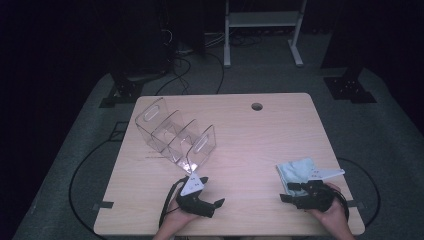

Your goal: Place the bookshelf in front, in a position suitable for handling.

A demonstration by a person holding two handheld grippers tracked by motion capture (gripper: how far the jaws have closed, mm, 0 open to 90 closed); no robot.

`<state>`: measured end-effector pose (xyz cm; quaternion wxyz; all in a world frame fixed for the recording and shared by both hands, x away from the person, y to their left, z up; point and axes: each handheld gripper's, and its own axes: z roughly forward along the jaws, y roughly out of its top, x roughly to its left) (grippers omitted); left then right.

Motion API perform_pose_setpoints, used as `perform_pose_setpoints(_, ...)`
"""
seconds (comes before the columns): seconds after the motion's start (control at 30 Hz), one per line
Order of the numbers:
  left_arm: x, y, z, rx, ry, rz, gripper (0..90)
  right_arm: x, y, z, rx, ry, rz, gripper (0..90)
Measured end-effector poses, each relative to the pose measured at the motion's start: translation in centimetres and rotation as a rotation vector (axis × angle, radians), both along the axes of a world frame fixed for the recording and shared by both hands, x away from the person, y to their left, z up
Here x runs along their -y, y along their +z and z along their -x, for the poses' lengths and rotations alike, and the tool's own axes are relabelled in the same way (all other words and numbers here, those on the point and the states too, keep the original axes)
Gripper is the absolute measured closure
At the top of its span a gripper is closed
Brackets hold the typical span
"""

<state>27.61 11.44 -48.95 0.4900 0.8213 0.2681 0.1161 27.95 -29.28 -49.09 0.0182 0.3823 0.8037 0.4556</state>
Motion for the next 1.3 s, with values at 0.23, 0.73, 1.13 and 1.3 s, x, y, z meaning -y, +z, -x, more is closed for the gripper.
perform_pose_setpoints(0.23, -0.6, 0.9, 0.2, 0.016, -0.013, 0.009, 5.8, -0.2, 0.1, 0.1, -0.007, 0.002, 0.011, 34.1)
perform_pose_setpoints(0.73, -4.5, 3.1, 0.3, 0.088, 0.036, 0.070, 5.8, -1.0, 0.1, 0.2, 0.009, 0.022, 0.056, 34.0)
perform_pose_setpoints(1.13, -8.0, 5.2, 0.1, 0.143, 0.084, 0.098, 5.8, -1.1, 0.2, 0.3, 0.012, 0.028, 0.063, 34.0)
perform_pose_setpoints(1.3, -9.4, 6.0, -0.6, 0.161, 0.131, 0.112, 5.7, -1.2, 0.1, 0.3, 0.010, 0.029, 0.065, 34.0)
